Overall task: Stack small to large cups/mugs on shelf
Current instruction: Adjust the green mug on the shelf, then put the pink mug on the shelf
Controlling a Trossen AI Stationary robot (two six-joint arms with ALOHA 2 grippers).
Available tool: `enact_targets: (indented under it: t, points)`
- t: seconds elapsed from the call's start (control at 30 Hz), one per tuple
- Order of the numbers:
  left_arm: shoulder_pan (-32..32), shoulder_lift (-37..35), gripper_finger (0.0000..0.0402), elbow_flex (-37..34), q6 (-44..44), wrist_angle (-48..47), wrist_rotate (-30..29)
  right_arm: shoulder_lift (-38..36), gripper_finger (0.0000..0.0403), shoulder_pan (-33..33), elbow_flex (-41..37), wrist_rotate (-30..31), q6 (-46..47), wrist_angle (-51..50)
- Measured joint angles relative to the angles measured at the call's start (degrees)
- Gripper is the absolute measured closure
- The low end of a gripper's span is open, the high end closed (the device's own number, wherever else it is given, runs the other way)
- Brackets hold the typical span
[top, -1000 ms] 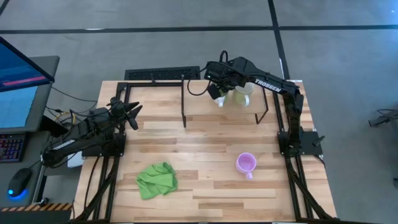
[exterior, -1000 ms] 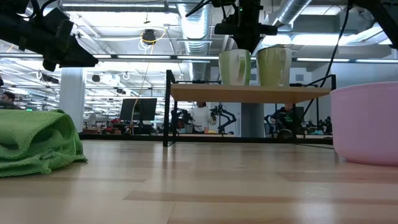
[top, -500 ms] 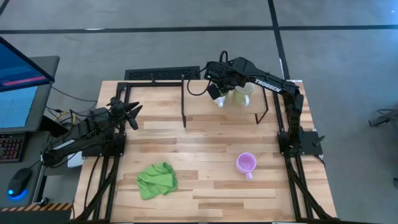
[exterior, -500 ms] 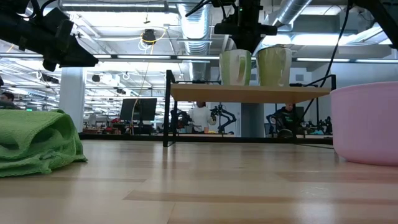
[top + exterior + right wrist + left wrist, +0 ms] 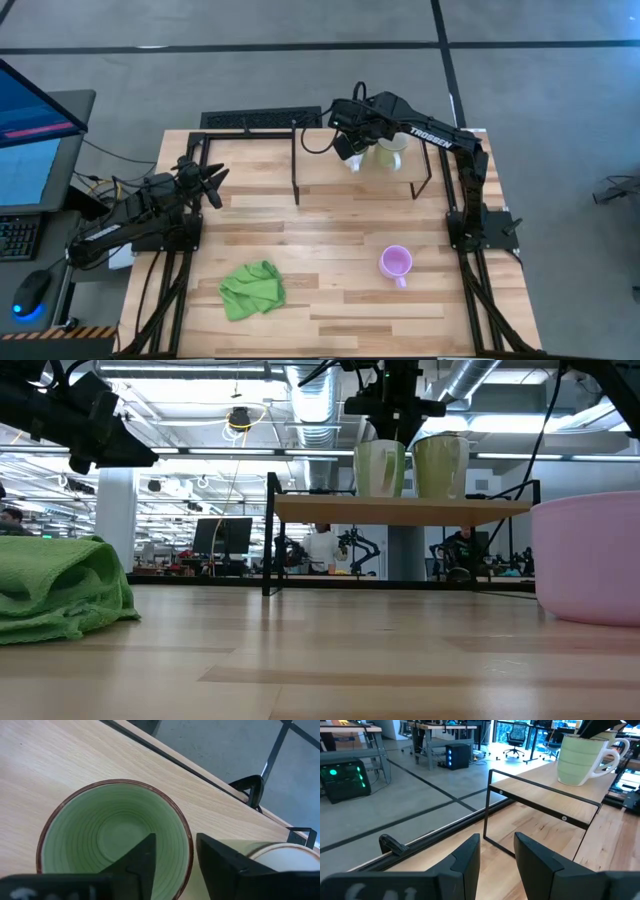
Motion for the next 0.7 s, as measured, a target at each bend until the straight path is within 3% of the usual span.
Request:
enact_targets:
  t: [0.7]
  points:
    - [0.0, 0.0, 0.0291, 0.0, 0.0, 0.0, 0.0, -0.7, 0.0214, 0.3, 0.1, 0.5, -0.6, 0.0]
